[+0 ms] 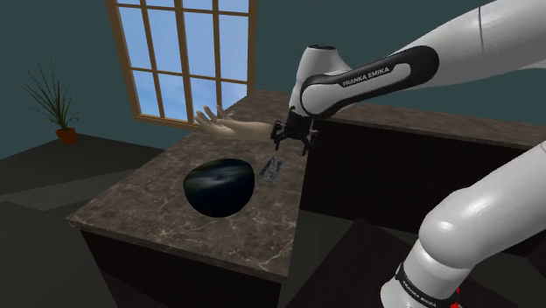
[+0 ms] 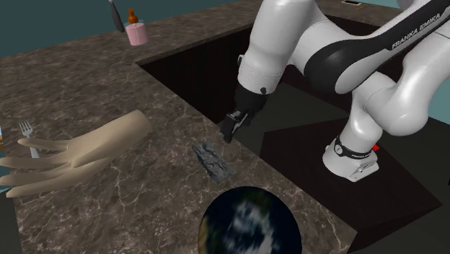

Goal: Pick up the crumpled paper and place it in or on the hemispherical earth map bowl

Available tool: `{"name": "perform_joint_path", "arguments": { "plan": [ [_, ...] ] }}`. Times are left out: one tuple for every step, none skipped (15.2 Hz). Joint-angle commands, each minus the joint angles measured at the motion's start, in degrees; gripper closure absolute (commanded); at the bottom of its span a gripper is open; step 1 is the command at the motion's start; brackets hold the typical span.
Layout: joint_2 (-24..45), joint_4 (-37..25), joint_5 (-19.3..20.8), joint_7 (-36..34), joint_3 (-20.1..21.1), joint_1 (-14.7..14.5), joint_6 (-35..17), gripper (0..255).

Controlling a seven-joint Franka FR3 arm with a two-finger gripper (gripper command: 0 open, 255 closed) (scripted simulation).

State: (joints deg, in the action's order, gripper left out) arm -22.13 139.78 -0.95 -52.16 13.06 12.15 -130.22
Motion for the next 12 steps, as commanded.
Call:
{"name": "perform_joint_path", "arguments": {
  "plan": [
    [4.1, -0.9, 1.4, -7.4, 2.0, 2.0, -3.9, 0],
    [6.3, -1.5, 2.3, -10.9, 2.8, 3.0, -5.6, 0],
    [8.4, -2.2, 3.5, -14.5, 3.6, 4.0, -7.2, 0],
    [10.6, -2.9, 4.9, -18.2, 4.3, 5.1, -8.8, 0],
    [12.8, -3.7, 6.4, -22.1, 5.0, 6.0, -10.2, 0],
    [15.1, -4.6, 8.1, -26.0, 5.5, 6.9, -11.5, 0],
    [16.3, -5.2, 9.2, -28.2, 5.6, 7.3, -12.1, 0],
    [17.0, -5.1, 9.6, -28.6, 5.6, 7.3, -12.8, 0],
    [17.7, -5.0, 10.1, -28.9, 5.6, 7.4, -13.5, 0],
    [18.4, -4.9, 10.6, -29.2, 5.6, 7.5, -14.2, 0],
    [19.1, -4.9, 11.1, -29.6, 5.6, 7.6, -14.9, 0],
    [19.8, -4.9, 11.7, -30.0, 5.6, 7.7, -15.6, 0]
  ]
}}
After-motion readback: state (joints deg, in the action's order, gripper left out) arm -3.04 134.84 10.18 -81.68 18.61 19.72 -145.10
